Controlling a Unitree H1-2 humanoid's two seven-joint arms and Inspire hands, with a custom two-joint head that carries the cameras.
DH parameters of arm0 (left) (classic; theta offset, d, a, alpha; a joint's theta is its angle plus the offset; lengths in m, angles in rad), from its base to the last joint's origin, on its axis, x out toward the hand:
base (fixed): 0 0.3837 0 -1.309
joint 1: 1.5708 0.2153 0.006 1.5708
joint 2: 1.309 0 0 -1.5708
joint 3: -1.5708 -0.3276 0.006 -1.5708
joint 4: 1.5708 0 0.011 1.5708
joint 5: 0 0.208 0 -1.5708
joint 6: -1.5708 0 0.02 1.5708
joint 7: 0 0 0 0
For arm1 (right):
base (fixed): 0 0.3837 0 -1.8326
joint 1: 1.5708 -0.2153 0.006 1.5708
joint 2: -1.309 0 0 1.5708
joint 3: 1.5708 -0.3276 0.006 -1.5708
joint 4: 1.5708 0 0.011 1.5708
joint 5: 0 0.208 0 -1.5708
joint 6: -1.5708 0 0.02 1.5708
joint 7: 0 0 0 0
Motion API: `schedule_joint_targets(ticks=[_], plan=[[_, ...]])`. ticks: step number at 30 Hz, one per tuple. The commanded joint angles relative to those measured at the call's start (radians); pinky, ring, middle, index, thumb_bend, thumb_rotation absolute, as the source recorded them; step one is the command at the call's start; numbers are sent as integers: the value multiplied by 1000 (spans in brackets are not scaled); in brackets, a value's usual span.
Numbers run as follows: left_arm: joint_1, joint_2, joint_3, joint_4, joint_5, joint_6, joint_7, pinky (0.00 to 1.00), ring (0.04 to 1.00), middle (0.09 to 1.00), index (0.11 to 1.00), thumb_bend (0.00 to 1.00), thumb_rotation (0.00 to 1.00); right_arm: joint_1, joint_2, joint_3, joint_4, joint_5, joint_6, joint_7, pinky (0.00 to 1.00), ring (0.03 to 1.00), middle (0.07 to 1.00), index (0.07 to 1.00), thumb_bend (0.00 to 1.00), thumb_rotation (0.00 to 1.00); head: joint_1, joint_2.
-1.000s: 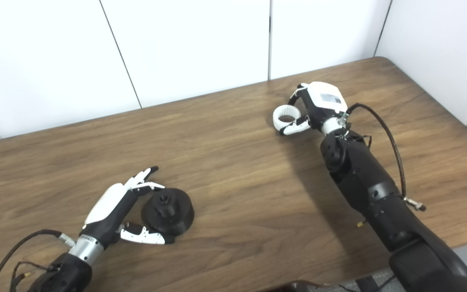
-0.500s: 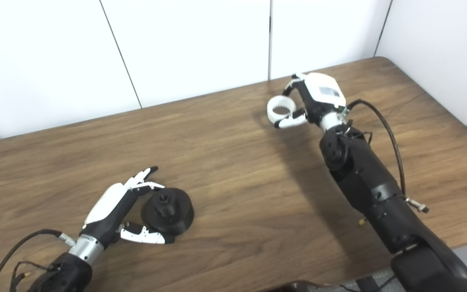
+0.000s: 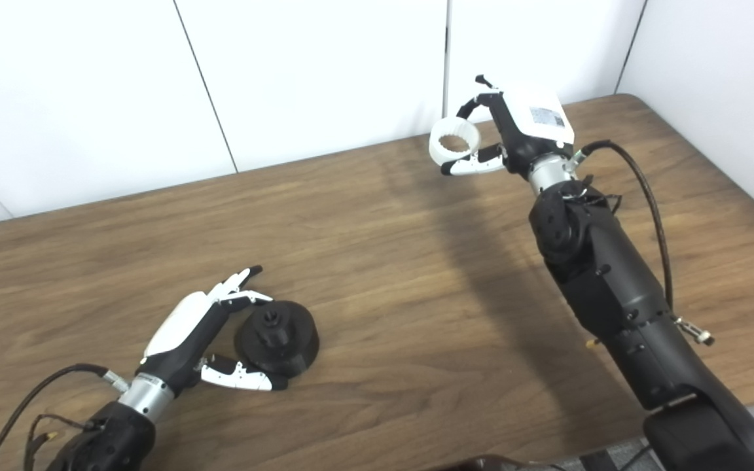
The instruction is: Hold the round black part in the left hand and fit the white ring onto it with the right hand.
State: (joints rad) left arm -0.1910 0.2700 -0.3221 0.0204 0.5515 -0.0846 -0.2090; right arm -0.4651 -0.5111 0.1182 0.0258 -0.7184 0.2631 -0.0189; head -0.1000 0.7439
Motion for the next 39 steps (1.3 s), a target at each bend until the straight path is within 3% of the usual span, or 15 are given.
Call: schedule_joint_targets(ticks=[1, 6, 16, 33, 39], plan=[[-40, -11, 0, -29, 18, 15, 4, 1000, 1000, 1000, 643, 986, 360, -46, -40, -25, -47, 1, -31, -1, 893, 902, 905, 620, 758, 322, 22, 4], [-52, -41, -17, -36, 48, 43, 7, 1000, 1000, 1000, 639, 993, 374, -31, -48, -48, -56, 24, -62, -5, 881, 886, 892, 616, 767, 271, 112, 20], [-54, -59, -21, -40, 65, 56, 14, 1000, 1000, 1000, 637, 1000, 396, -20, -35, -67, -61, 59, -110, -11, 899, 871, 888, 612, 764, 234, 120, 32], [-59, -62, -18, -21, 67, 51, 26, 1000, 1000, 1000, 640, 1000, 414, 142, 80, -18, -355, 64, -116, 60, 718, 826, 877, 612, 768, 293, 115, 41], [-65, -65, -19, -25, 70, 57, 24, 1000, 1000, 1000, 641, 1000, 400, 182, 110, 1, -425, 78, -126, 96, 713, 820, 876, 615, 761, 298, 114, 44]])
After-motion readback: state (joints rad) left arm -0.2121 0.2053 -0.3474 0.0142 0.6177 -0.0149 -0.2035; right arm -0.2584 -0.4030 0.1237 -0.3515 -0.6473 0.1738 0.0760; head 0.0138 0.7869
